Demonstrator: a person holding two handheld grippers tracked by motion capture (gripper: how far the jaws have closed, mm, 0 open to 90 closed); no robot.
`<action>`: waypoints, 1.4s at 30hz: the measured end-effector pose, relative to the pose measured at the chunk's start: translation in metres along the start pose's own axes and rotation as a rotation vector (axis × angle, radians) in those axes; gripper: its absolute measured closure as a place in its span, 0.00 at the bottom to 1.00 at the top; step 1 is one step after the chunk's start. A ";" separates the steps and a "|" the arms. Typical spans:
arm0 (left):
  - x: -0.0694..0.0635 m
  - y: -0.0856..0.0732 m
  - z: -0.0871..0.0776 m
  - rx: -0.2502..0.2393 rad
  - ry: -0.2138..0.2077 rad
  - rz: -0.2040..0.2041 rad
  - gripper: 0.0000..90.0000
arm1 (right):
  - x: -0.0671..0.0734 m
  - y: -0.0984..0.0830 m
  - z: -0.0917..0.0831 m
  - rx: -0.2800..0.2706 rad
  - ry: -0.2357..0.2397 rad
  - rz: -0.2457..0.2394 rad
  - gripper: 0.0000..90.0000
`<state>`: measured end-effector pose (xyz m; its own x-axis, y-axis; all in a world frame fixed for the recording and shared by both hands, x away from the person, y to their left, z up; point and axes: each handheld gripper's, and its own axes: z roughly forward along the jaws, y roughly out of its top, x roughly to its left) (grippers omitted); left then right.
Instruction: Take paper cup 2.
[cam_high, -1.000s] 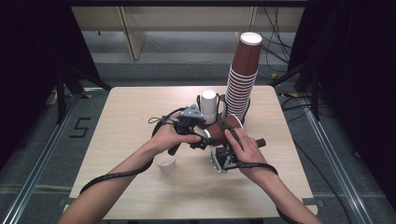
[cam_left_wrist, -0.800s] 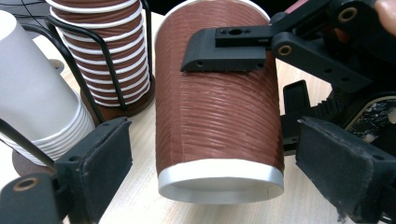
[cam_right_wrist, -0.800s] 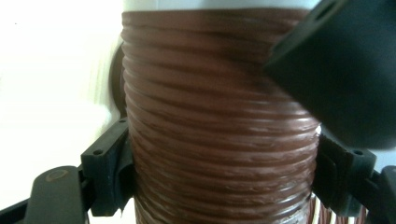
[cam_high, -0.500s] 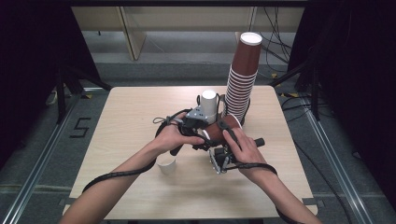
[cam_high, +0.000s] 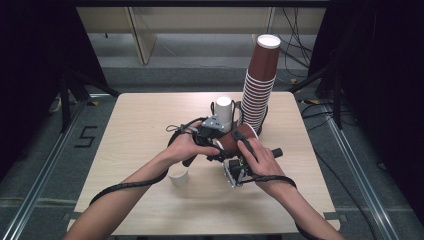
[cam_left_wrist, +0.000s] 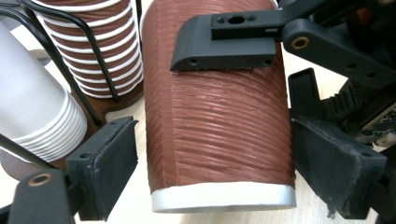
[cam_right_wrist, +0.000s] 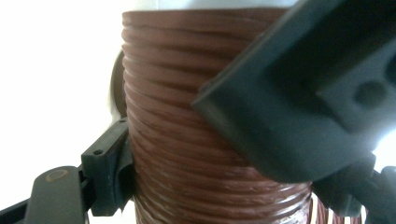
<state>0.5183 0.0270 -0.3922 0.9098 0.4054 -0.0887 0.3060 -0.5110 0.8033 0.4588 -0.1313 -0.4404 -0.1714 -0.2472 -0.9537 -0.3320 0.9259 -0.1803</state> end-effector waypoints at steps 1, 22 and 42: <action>0.000 0.000 0.000 0.000 -0.005 0.002 0.16 | 0.002 0.000 -0.001 0.016 0.012 0.028 0.23; 0.001 0.003 0.002 0.052 -0.026 0.018 0.20 | 0.002 0.002 -0.004 0.002 0.011 0.021 0.23; 0.004 0.002 0.002 0.062 -0.033 0.038 0.23 | -0.001 0.003 -0.004 -0.012 0.005 -0.008 0.18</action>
<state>0.5227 0.0260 -0.3921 0.9294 0.3605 -0.0788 0.2869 -0.5720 0.7684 0.4544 -0.1291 -0.4388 -0.1729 -0.2564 -0.9510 -0.3444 0.9203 -0.1855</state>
